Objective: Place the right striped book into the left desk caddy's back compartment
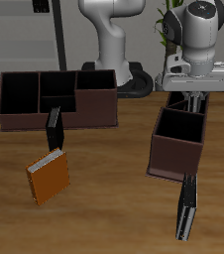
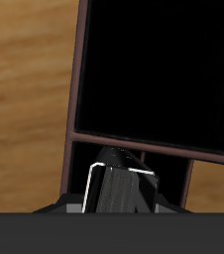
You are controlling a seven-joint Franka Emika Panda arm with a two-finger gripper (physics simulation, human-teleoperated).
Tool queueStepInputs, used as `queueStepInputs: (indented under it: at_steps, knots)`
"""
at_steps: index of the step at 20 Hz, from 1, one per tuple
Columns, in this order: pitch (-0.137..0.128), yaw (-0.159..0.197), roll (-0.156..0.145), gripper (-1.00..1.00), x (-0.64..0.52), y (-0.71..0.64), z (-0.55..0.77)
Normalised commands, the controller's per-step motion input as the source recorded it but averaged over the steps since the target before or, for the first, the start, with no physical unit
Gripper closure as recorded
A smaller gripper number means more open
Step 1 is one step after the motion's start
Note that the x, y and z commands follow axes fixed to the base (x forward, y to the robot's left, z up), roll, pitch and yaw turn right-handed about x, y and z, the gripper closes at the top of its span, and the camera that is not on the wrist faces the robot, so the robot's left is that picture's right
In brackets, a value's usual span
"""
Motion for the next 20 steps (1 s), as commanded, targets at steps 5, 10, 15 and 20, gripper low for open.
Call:
queueStepInputs:
  at_steps: [5,10,15,20]
  knots:
    - [0.089,-0.013,0.056,-1.0,0.01,0.07,-0.2]
    - [0.02,-0.009,0.007,-1.0,-0.04,0.0,-0.01]
    - [0.002,0.006,0.009,-1.0,-0.06,0.03,0.01]
    - [-0.018,-0.004,0.008,-1.0,-0.05,0.02,0.11]
